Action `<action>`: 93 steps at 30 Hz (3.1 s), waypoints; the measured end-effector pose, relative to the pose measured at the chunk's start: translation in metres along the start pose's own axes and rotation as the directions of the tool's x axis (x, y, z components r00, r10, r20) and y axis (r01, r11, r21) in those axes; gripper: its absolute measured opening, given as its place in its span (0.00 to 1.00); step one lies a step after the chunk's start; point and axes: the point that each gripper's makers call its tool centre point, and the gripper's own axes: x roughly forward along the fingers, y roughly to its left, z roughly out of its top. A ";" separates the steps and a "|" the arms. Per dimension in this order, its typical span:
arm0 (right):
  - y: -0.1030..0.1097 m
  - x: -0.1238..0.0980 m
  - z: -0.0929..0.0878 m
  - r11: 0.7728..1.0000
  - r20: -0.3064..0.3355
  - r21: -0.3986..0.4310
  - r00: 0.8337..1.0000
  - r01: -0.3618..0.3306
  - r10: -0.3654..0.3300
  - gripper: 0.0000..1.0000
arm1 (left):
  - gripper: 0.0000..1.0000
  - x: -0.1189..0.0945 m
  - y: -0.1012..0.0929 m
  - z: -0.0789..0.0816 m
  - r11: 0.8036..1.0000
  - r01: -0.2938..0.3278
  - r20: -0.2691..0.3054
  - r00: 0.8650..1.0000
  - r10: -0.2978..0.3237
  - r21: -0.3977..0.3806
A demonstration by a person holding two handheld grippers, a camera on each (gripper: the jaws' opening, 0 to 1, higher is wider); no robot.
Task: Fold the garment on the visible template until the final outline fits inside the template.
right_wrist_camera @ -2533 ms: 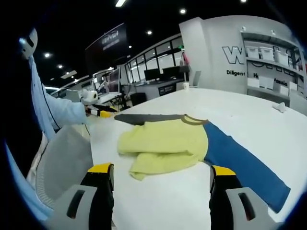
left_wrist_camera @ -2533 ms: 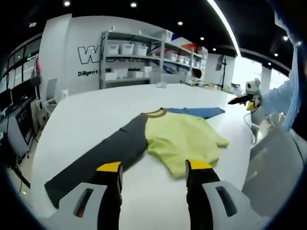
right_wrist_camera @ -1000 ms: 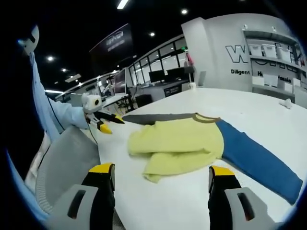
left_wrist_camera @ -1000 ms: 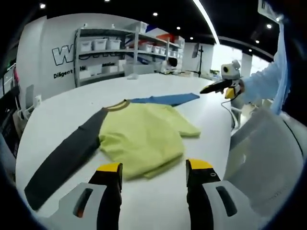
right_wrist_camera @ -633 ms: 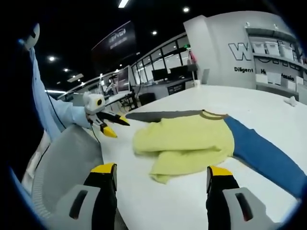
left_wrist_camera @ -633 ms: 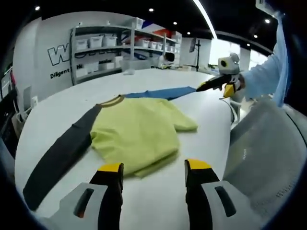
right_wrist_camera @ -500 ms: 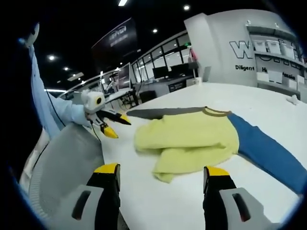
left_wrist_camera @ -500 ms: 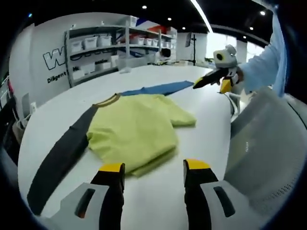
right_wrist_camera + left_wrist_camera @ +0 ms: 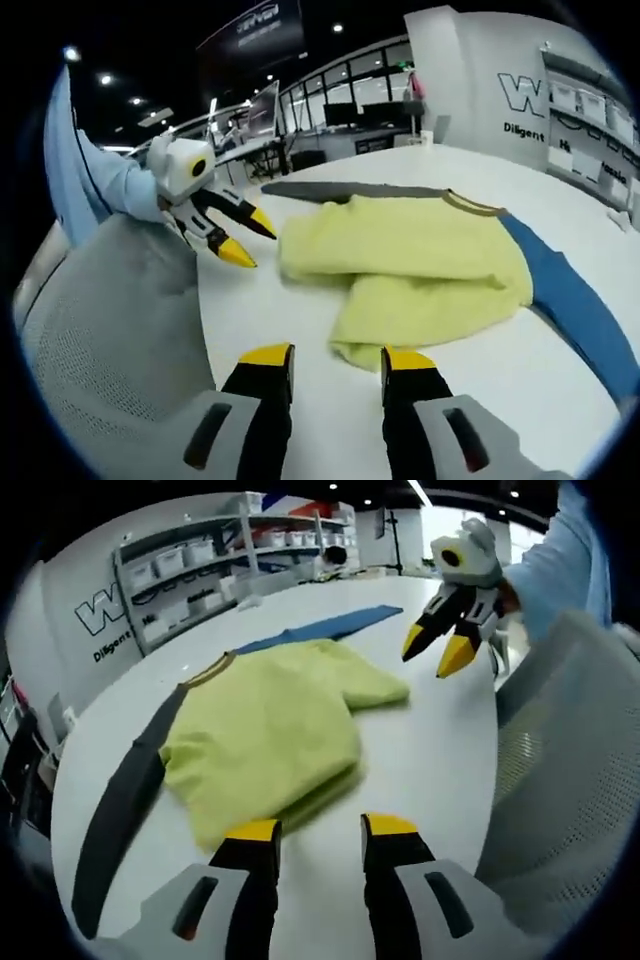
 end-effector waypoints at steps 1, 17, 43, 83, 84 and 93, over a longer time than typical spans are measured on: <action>-0.001 0.001 -0.003 1.000 -0.011 0.005 1.000 0.002 -0.002 0.26 | 0.29 0.001 0.000 0.000 1.000 -0.001 0.000 1.000 0.001 -0.007; -0.008 0.020 -0.008 0.999 -0.064 -0.026 0.998 0.025 -0.027 0.24 | 0.26 0.012 0.011 -0.004 0.997 -0.039 -0.040 0.998 0.042 0.069; -0.020 0.005 0.011 0.981 -0.050 0.175 0.996 0.085 -0.078 0.00 | 0.00 -0.005 0.025 0.015 0.967 0.017 0.029 1.000 -0.010 -0.255; -0.028 -0.061 0.020 0.828 -0.080 0.559 0.997 0.044 0.001 0.00 | 0.07 0.008 -0.003 0.008 0.997 -0.006 -0.067 0.998 0.012 0.080; -0.028 -0.061 0.020 0.829 -0.081 0.557 0.997 0.045 0.001 0.00 | 0.12 0.009 -0.003 0.008 0.997 -0.004 -0.068 0.998 0.010 0.081; -0.027 -0.059 0.019 0.831 -0.089 0.554 0.996 0.049 0.001 0.00 | 0.20 0.021 0.000 0.006 0.987 -0.004 -0.096 0.995 0.020 0.161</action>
